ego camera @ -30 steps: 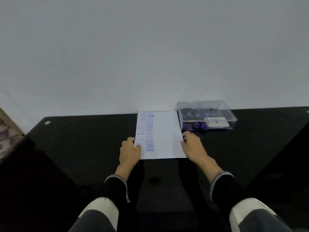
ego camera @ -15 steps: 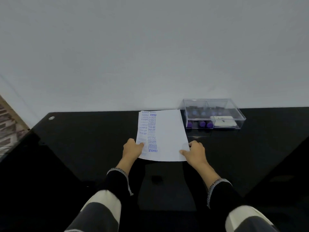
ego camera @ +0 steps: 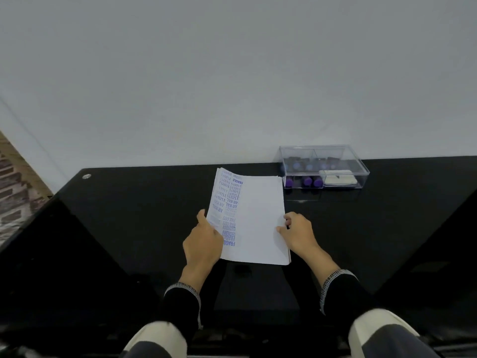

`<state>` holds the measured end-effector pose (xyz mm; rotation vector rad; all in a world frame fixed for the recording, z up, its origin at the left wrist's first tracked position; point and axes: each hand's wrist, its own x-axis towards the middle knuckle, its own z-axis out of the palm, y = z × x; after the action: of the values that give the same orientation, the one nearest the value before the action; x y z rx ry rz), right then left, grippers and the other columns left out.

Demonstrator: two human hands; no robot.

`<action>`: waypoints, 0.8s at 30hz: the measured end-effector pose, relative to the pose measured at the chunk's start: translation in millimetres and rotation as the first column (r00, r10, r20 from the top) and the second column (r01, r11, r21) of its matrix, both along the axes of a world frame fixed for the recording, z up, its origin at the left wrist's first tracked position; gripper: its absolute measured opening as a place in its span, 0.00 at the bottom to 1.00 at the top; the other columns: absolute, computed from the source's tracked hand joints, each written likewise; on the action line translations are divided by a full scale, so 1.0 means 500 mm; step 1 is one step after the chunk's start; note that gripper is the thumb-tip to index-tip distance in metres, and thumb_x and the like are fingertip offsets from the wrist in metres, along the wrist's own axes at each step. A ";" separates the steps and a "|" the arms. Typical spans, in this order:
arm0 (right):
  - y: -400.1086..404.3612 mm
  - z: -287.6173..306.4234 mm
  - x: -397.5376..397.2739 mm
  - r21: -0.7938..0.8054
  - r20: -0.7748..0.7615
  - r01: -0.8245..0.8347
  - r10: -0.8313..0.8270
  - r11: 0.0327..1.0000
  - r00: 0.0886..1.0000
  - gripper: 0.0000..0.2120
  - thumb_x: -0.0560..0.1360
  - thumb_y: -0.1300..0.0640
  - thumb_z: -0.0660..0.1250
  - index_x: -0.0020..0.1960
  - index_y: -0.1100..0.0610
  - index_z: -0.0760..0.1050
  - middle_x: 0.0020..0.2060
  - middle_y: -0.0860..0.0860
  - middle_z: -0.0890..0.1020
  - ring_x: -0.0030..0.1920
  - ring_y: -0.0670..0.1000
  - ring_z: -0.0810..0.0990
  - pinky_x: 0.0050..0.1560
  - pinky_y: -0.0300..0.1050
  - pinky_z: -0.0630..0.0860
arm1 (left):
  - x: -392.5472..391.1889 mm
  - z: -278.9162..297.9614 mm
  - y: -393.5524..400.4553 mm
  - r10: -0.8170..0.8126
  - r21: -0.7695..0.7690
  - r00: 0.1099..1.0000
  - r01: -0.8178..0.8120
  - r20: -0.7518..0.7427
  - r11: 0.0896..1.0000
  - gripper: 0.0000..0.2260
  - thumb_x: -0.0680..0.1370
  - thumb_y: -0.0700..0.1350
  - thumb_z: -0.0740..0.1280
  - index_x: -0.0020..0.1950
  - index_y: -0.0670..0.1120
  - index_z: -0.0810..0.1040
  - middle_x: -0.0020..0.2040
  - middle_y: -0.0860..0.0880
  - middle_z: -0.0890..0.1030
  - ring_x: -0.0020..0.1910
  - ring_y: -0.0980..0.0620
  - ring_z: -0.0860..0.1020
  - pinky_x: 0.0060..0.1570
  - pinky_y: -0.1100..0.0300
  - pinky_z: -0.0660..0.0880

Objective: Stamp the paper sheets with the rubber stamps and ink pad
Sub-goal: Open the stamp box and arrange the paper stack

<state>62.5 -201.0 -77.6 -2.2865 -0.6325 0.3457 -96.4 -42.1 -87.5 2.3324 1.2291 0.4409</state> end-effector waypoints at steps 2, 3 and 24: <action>-0.007 -0.003 -0.010 -0.001 0.023 -0.037 0.037 0.999 0.999 0.20 0.76 0.59 0.67 0.67 0.61 0.70 0.59 0.56 0.74 0.59 0.55 0.73 0.56 0.43 0.71 | -0.016 -0.022 -0.020 0.036 0.104 0.998 -0.041 0.044 0.994 0.21 0.79 0.42 0.58 0.72 0.43 0.61 0.48 0.49 0.79 0.41 0.51 0.77 0.41 0.56 0.71; -0.009 -0.003 -0.011 0.002 0.032 -0.049 0.049 0.999 0.998 0.19 0.76 0.59 0.66 0.67 0.61 0.70 0.58 0.56 0.74 0.59 0.54 0.73 0.56 0.43 0.71 | -0.019 -0.037 -0.024 0.038 0.145 0.997 -0.047 0.062 0.988 0.19 0.79 0.41 0.58 0.70 0.43 0.64 0.49 0.48 0.79 0.42 0.51 0.76 0.43 0.56 0.72; 0.002 -0.026 -0.051 0.014 0.134 -0.013 0.011 1.000 0.991 0.21 0.80 0.58 0.61 0.71 0.60 0.65 0.66 0.56 0.67 0.67 0.53 0.61 0.65 0.43 0.63 | -0.017 -0.042 -0.017 0.016 0.153 0.999 -0.023 0.047 0.988 0.22 0.75 0.44 0.58 0.69 0.47 0.68 0.41 0.55 0.74 0.36 0.55 0.72 0.41 0.57 0.69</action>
<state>37.1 -200.1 -90.7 -2.3060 -0.7141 0.1928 -104.7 -50.3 -108.7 2.4246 1.2372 0.6125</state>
